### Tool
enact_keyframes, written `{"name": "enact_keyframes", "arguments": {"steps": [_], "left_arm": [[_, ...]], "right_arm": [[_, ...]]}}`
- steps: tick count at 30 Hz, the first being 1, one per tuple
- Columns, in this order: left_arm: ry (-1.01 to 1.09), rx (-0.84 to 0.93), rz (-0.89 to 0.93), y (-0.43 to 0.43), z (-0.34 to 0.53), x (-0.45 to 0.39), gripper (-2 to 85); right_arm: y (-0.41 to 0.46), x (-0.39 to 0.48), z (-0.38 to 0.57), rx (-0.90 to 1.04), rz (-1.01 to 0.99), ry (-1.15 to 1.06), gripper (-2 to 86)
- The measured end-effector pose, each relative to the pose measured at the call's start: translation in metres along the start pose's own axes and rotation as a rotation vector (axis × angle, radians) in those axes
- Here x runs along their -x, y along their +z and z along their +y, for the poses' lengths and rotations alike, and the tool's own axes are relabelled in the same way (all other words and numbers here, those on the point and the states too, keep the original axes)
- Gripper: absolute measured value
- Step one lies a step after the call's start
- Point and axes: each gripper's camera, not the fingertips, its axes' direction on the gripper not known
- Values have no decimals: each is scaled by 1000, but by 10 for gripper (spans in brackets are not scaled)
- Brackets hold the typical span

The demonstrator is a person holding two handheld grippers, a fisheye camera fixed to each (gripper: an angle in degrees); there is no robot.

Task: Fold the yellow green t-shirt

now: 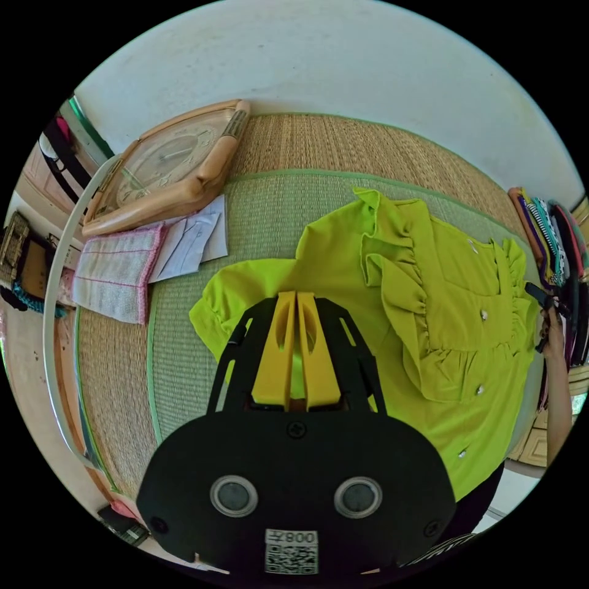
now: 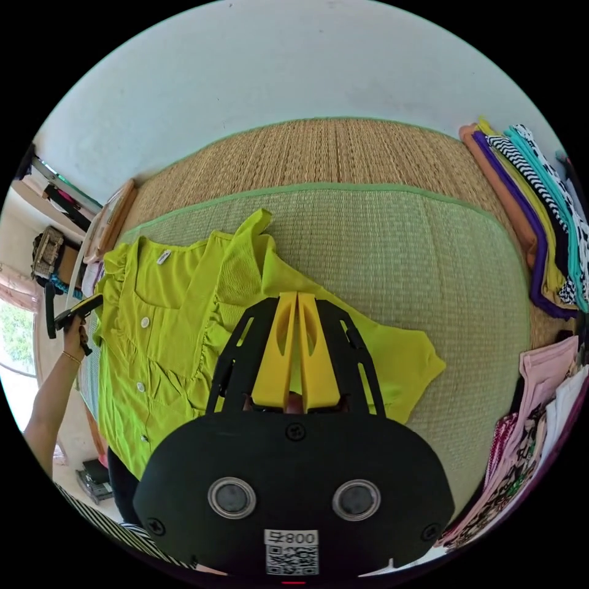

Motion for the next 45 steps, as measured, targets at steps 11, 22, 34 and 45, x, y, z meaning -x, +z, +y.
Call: {"name": "enact_keyframes", "arguments": {"steps": [11, 22, 34, 45], "left_arm": [[-54, 4, 137, -29, 155, 34, 2], [-312, 31, 344, -18, 261, 44, 2], [-160, -110, 195, -51, 266, 28, 1], [39, -28, 129, 35, 129, 14, 1]], "right_arm": [[-54, -40, 171, -64, 34, 56, -1], [-15, -79, 164, 13, 140, 108, -4], [-31, -71, 167, -131, 44, 71, 0], [65, -51, 108, -34, 59, 43, -3]]}}
